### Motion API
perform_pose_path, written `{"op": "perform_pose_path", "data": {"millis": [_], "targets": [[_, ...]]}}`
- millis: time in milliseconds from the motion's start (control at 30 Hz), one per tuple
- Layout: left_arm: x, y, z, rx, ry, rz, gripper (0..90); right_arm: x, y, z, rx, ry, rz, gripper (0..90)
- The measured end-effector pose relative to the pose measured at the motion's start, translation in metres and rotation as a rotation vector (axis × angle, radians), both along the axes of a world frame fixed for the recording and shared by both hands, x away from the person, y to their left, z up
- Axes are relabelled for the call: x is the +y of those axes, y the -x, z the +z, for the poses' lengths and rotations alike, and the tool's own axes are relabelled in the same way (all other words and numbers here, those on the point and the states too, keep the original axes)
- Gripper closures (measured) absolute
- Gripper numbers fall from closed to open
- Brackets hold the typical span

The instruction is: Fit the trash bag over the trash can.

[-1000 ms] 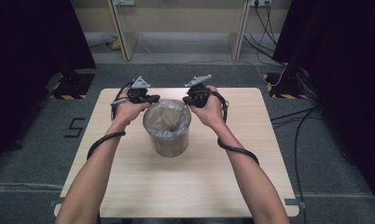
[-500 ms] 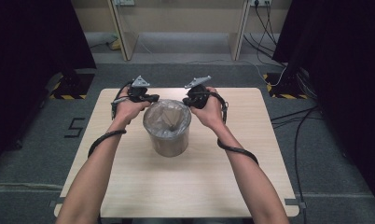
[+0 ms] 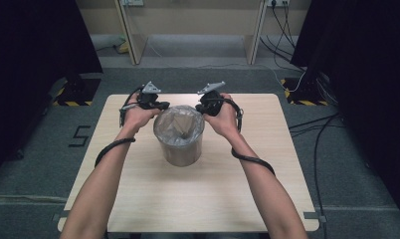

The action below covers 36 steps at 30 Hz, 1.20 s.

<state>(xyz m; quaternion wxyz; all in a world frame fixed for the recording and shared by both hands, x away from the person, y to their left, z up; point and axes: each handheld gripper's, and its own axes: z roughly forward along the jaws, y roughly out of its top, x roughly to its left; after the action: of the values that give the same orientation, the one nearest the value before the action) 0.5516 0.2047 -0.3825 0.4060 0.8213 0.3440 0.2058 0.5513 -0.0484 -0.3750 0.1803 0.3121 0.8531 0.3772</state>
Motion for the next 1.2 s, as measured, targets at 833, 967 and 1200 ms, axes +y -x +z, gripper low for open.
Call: {"op": "perform_pose_path", "data": {"millis": [833,967,1200], "targets": [[0.018,0.014,-0.003,-0.029,0.009,0.014,89.7,-0.016,0.015,0.004,-0.002,0.028,-0.014,74.3],[0.021,0.017,-0.001,-0.042,0.008,0.013,89.7,-0.019,0.016,0.004,-0.016,-0.004,-0.042,71.5],[0.026,0.020,0.000,-0.057,0.008,0.021,89.4,-0.023,0.018,0.000,-0.006,-0.011,-0.044,70.4]]}}
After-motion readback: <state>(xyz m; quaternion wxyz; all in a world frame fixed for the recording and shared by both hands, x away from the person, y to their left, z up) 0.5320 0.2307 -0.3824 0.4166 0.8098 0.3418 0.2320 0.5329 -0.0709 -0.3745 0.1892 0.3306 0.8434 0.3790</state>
